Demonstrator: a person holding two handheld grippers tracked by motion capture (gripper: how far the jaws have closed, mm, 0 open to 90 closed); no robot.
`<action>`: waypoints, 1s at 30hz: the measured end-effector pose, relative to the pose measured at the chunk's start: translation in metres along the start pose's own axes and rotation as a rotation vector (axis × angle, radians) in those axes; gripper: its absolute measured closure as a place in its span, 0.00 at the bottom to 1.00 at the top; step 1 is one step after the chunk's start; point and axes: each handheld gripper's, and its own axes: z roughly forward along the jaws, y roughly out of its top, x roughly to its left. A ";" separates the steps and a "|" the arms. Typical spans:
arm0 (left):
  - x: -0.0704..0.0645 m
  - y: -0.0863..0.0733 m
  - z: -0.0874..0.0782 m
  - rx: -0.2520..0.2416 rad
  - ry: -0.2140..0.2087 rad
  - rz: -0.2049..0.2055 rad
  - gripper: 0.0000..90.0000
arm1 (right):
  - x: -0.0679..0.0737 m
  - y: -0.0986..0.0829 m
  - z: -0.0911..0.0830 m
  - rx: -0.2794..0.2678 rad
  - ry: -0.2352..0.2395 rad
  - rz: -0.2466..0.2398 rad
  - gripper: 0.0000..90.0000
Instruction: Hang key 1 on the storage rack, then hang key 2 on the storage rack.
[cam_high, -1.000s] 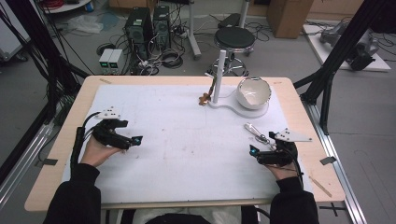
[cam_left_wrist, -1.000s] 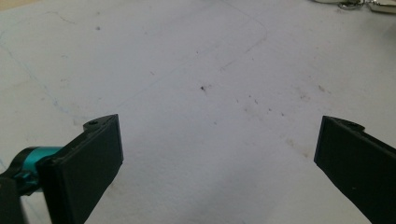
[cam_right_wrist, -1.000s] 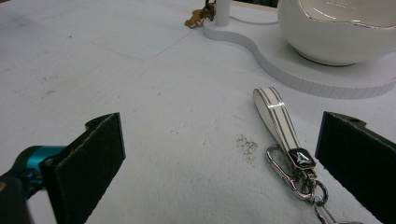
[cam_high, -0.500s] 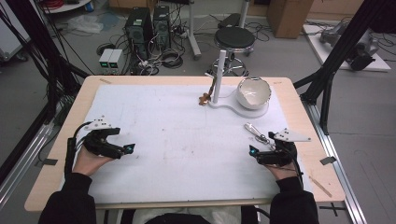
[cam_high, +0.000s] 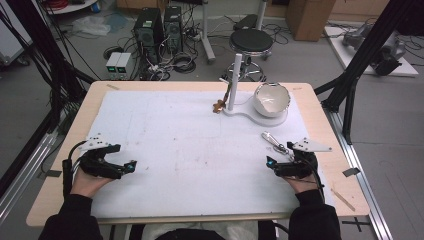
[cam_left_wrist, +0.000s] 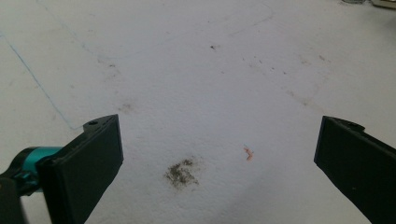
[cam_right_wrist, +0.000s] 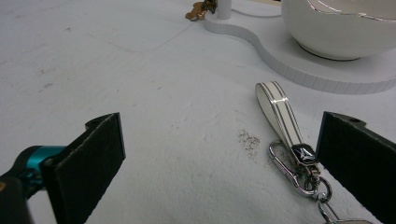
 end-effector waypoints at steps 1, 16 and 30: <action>0.000 0.000 0.000 0.000 0.000 0.000 0.02 | 0.000 0.000 0.000 0.000 0.000 0.000 0.01; 0.001 -0.024 -0.023 -0.028 0.011 -0.037 0.02 | -0.007 0.009 -0.001 0.017 -0.023 -0.013 0.01; 0.004 -0.033 -0.030 -0.036 -0.009 -0.053 0.02 | -0.029 0.022 0.011 0.114 -0.015 -0.007 0.01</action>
